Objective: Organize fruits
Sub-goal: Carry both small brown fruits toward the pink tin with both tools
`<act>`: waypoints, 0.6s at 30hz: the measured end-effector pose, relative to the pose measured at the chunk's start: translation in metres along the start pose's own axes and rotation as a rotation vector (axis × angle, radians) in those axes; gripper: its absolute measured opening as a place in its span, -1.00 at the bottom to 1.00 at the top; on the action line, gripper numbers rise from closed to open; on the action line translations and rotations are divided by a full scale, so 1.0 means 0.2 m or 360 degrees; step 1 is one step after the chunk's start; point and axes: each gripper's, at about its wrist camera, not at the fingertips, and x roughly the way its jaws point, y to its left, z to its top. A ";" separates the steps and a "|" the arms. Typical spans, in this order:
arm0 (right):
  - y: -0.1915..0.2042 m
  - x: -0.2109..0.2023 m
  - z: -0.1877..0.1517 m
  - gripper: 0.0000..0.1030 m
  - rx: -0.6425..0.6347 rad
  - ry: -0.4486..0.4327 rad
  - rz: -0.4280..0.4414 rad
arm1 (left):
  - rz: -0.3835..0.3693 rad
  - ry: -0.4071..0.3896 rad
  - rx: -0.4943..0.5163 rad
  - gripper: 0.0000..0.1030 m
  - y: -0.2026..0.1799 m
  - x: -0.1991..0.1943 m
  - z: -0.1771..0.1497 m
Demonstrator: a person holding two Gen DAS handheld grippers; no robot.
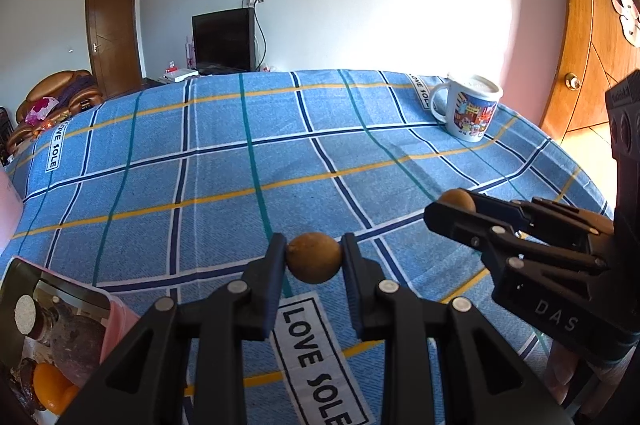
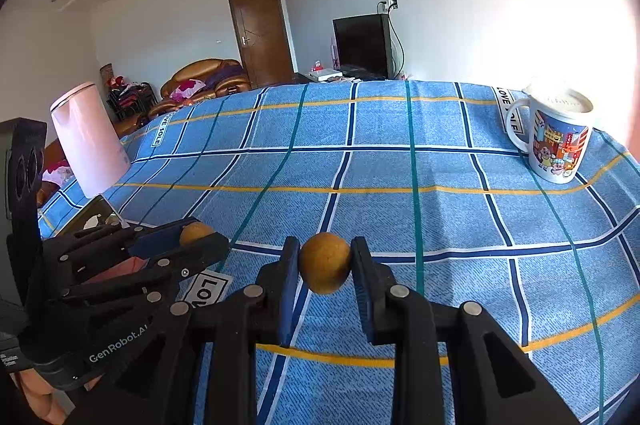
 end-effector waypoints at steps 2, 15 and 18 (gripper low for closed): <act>0.00 -0.01 0.00 -0.46 -0.0001 -0.0016 0.0002 | 0.0008 -0.0019 0.0000 -0.43 0.00 -0.01 0.00; 0.01 -0.07 -0.01 -0.46 -0.0016 -0.0100 0.0011 | 0.0034 -0.0127 0.0008 -0.43 0.00 -0.07 -0.01; 0.02 -0.08 -0.01 -0.46 -0.0022 -0.0116 0.0007 | 0.0047 -0.0158 0.0007 -0.43 0.00 -0.09 -0.01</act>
